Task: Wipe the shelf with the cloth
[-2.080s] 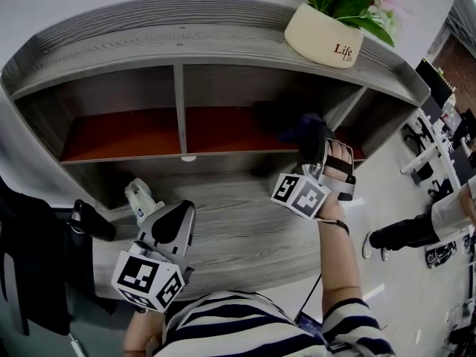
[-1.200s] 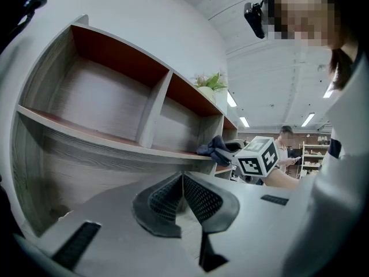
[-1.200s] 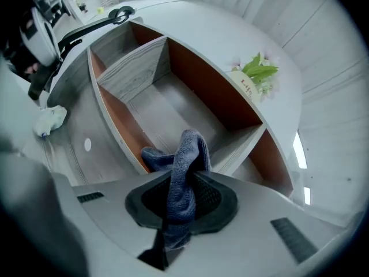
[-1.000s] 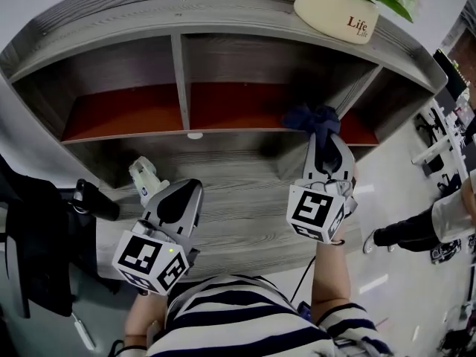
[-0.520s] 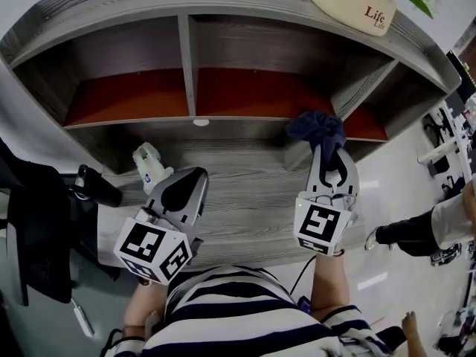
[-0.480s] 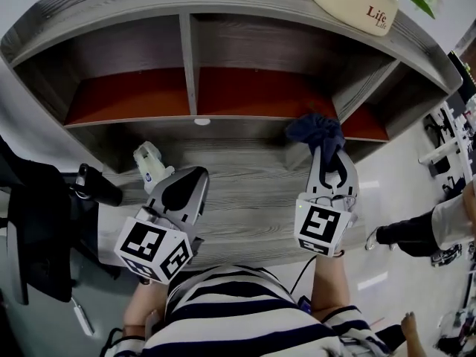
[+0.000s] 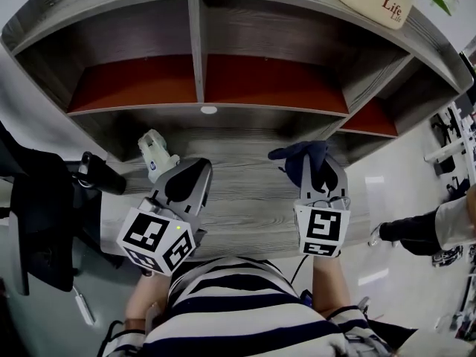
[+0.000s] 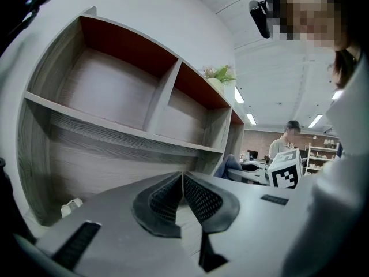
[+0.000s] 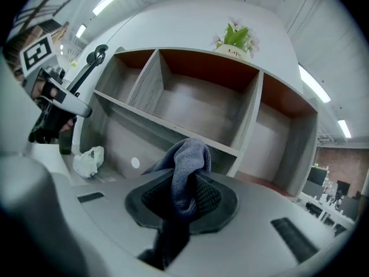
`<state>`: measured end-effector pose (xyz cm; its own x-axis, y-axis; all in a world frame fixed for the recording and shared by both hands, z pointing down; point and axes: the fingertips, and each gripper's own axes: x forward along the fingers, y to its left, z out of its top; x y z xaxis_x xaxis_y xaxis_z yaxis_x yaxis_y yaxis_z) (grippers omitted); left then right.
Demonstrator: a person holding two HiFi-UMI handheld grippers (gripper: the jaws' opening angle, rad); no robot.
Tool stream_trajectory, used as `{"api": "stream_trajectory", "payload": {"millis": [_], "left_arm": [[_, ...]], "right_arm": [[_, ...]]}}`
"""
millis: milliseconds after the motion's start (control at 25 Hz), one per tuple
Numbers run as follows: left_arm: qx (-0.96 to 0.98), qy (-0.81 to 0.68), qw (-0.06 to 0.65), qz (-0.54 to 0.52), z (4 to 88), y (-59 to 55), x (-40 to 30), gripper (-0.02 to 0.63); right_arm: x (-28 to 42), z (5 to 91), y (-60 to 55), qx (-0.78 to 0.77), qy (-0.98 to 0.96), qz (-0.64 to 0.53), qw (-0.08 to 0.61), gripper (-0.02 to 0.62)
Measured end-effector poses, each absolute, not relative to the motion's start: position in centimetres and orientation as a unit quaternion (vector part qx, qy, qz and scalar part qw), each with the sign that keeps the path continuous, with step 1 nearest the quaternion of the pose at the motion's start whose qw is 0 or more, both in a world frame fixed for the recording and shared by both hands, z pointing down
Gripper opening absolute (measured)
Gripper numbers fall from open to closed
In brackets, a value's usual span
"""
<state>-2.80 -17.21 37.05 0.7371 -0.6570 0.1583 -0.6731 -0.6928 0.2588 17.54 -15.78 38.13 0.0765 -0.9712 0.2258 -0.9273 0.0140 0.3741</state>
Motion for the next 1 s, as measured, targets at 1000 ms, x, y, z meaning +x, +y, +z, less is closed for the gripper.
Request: {"api": "stream_trajectory", "payload": {"millis": [1000], "left_arm": [[0.907,-0.383,0.170,0.054,40.0,-17.4,-4.0,0.023]], "right_arm": [[14.6,42.4,-14.4,0.641,-0.746,0.164,0.076,0.064]]}}
